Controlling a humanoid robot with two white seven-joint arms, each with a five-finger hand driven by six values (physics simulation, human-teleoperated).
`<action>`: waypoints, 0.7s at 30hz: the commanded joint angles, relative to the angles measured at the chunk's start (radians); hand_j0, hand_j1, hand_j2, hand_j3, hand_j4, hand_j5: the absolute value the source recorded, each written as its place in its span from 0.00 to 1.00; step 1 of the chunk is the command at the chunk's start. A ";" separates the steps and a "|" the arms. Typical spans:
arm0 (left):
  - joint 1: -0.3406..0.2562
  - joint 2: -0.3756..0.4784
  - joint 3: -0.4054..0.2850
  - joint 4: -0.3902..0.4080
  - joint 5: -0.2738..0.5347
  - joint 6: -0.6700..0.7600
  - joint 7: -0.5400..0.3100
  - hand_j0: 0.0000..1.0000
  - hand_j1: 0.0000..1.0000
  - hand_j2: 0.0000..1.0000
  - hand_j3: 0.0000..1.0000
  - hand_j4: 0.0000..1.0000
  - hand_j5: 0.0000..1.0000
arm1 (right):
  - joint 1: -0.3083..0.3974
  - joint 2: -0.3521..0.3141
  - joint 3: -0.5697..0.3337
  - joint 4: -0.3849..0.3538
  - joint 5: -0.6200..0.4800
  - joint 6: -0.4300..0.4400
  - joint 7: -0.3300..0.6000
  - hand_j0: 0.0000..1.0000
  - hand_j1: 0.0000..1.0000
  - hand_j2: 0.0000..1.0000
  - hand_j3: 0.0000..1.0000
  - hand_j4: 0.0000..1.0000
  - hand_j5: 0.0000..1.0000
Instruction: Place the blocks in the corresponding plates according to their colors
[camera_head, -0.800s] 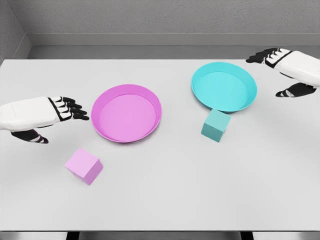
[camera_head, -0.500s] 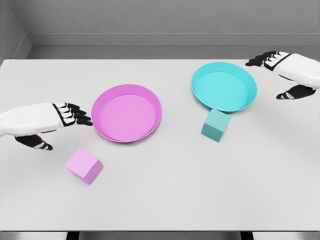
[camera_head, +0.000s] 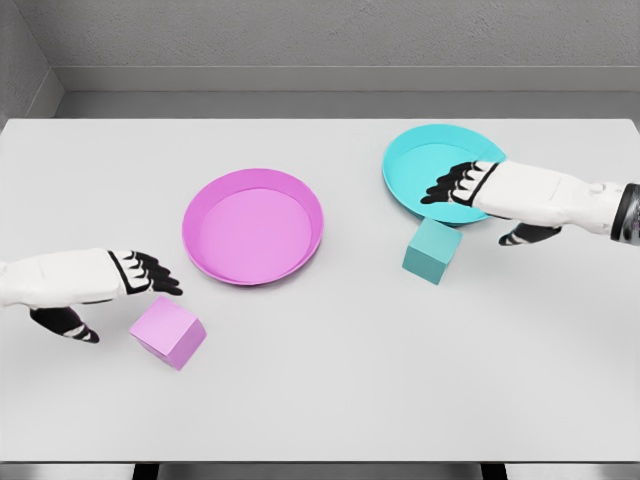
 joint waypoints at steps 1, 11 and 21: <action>0.000 -0.007 -0.005 -0.002 0.006 0.002 -0.004 1.00 1.00 1.00 1.00 1.00 1.00 | 0.000 -0.001 0.032 -0.027 0.010 0.003 0.001 1.00 1.00 1.00 1.00 1.00 1.00; -0.003 -0.058 -0.022 -0.003 -0.023 0.002 -0.007 1.00 1.00 1.00 1.00 1.00 1.00 | -0.014 0.034 0.069 -0.046 0.114 0.003 0.001 1.00 1.00 1.00 1.00 1.00 1.00; -0.009 -0.093 -0.025 -0.002 -0.080 0.019 -0.007 1.00 1.00 1.00 1.00 1.00 1.00 | -0.023 0.071 0.104 -0.043 0.134 0.003 0.001 1.00 1.00 1.00 1.00 1.00 1.00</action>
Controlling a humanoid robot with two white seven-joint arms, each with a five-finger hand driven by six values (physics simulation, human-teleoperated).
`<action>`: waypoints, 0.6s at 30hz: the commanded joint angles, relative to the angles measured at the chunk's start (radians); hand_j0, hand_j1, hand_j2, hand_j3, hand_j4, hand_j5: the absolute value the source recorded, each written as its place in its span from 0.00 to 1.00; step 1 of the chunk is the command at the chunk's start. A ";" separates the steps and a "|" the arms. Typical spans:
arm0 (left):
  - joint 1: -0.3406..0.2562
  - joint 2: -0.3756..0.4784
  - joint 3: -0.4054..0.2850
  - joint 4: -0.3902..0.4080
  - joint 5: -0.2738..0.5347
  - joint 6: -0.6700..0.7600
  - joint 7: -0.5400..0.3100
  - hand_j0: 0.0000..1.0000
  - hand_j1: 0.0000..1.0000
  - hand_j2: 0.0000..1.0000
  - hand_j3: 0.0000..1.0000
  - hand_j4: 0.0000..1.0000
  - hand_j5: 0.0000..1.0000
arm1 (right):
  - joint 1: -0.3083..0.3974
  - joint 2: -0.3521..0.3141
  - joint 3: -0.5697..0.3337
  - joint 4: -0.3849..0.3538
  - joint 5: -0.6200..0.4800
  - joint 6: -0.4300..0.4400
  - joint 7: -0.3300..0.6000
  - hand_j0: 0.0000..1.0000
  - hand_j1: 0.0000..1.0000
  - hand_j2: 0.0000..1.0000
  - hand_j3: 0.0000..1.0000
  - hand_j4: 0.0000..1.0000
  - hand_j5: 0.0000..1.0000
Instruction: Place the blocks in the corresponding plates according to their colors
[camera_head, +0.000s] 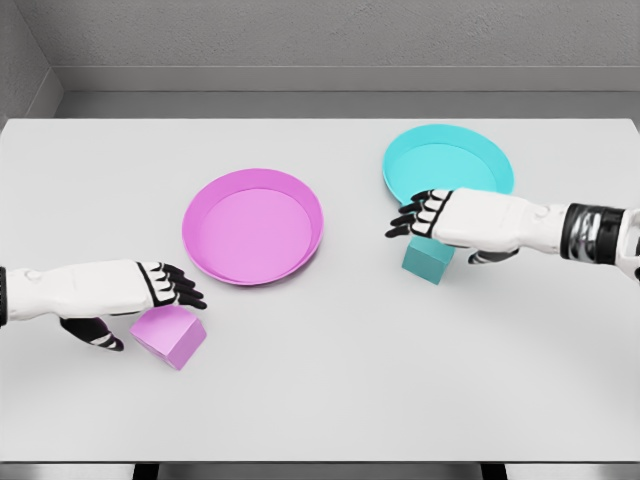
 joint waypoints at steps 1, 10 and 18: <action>0.000 -0.013 -0.001 0.002 -0.017 0.014 0.001 1.00 1.00 1.00 1.00 1.00 1.00 | 0.000 0.012 0.008 0.002 0.005 0.003 0.000 1.00 1.00 1.00 1.00 1.00 1.00; 0.000 -0.040 -0.030 0.005 -0.035 0.017 0.001 1.00 1.00 1.00 1.00 1.00 1.00 | -0.005 0.018 0.028 0.035 0.054 0.003 0.000 1.00 1.00 1.00 1.00 1.00 1.00; -0.006 -0.044 -0.049 0.008 -0.035 0.020 0.001 1.00 1.00 1.00 1.00 1.00 1.00 | -0.021 0.050 0.031 0.062 0.077 0.003 0.000 1.00 1.00 1.00 1.00 1.00 1.00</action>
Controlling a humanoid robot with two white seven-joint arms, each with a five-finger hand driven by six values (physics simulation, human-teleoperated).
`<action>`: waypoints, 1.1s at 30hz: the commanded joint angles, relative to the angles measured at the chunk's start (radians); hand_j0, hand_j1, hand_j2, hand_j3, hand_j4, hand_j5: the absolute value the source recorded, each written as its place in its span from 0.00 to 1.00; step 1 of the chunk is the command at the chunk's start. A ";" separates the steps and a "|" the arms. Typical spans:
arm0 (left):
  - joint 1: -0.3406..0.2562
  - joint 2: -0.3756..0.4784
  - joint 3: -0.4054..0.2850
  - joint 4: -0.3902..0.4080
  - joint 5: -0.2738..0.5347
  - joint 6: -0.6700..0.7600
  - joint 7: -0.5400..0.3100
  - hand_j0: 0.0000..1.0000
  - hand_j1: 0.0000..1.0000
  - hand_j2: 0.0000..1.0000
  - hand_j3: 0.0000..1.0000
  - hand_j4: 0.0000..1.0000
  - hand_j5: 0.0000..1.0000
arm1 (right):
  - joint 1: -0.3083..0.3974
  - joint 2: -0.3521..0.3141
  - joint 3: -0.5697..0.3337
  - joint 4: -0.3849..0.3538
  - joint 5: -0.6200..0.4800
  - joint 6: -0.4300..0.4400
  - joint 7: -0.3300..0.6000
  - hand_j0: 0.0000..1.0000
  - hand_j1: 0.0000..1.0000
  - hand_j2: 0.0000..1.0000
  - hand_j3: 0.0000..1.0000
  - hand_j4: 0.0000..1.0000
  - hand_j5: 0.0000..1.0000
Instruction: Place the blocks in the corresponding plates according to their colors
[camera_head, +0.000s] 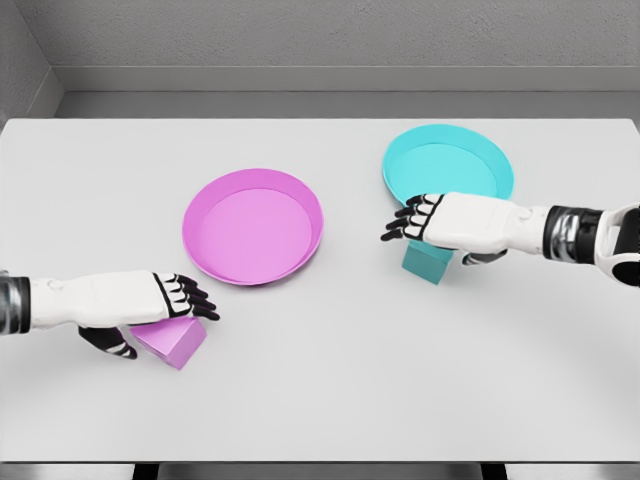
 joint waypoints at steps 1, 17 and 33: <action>-0.002 -0.001 -0.007 0.002 0.004 0.015 0.000 1.00 1.00 1.00 1.00 1.00 1.00 | 0.000 0.006 0.013 0.016 0.000 0.003 0.000 1.00 1.00 1.00 1.00 1.00 1.00; -0.006 -0.021 -0.011 -0.001 -0.036 0.006 0.002 0.70 0.70 0.70 0.70 0.70 0.70 | -0.011 0.018 0.033 0.071 0.035 0.003 0.000 1.00 1.00 1.00 1.00 1.00 1.00; -0.077 -0.015 -0.005 -0.004 -0.030 -0.022 0.005 0.40 0.40 0.40 0.40 0.40 0.40 | -0.032 0.061 0.058 0.109 0.075 0.003 0.000 1.00 1.00 1.00 1.00 1.00 1.00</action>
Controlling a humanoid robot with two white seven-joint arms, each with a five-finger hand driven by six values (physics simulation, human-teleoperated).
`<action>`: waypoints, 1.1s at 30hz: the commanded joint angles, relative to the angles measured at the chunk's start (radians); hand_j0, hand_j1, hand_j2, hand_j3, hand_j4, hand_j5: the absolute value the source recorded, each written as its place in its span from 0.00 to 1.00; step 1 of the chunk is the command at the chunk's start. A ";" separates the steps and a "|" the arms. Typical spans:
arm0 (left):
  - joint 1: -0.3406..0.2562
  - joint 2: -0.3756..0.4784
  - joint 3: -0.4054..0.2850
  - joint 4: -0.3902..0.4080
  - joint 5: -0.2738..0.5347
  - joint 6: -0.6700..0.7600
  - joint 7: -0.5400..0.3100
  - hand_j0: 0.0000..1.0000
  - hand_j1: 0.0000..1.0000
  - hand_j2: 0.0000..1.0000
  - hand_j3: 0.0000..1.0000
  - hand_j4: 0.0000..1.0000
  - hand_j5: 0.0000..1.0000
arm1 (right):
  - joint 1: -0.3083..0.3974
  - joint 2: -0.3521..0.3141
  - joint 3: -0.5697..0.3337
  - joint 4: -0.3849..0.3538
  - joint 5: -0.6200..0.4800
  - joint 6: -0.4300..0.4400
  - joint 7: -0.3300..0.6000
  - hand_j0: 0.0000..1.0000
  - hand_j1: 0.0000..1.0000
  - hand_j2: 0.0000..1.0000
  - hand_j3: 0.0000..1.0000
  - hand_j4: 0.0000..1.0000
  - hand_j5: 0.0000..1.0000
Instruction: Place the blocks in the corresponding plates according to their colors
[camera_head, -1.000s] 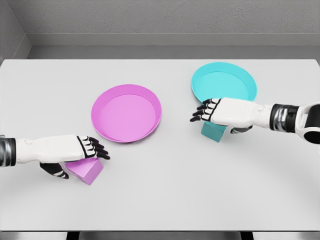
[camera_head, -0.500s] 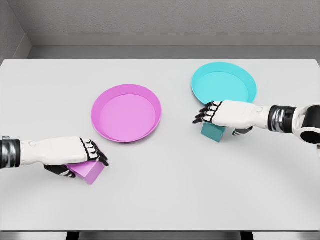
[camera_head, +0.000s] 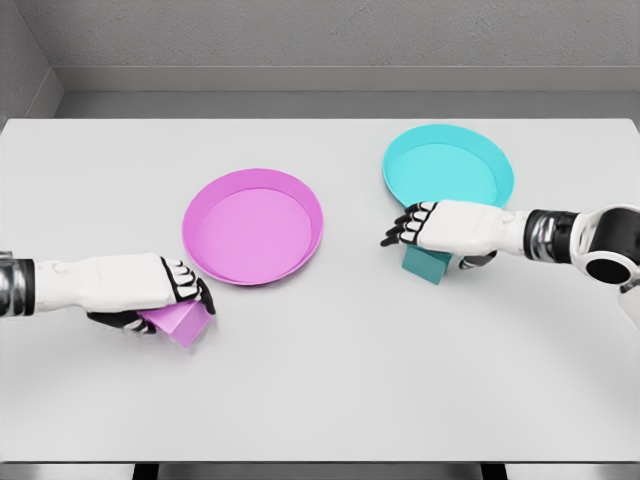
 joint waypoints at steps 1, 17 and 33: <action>-0.006 0.005 0.003 0.000 0.001 0.000 0.008 0.38 0.38 0.38 0.38 0.38 0.38 | 0.000 0.003 0.005 0.002 -0.002 0.003 0.000 1.00 1.00 1.00 1.00 1.00 1.00; -0.204 -0.067 -0.002 0.068 0.047 0.000 0.004 0.36 0.36 0.36 0.36 0.36 0.36 | -0.011 0.000 0.003 0.002 0.006 0.003 0.000 0.58 0.58 0.58 0.58 0.58 0.58; -0.296 -0.346 -0.062 0.410 0.035 0.000 -0.042 0.59 0.59 0.59 0.59 0.59 0.59 | -0.026 -0.003 -0.063 0.002 -0.148 0.003 0.000 0.56 0.56 0.56 0.56 0.56 0.56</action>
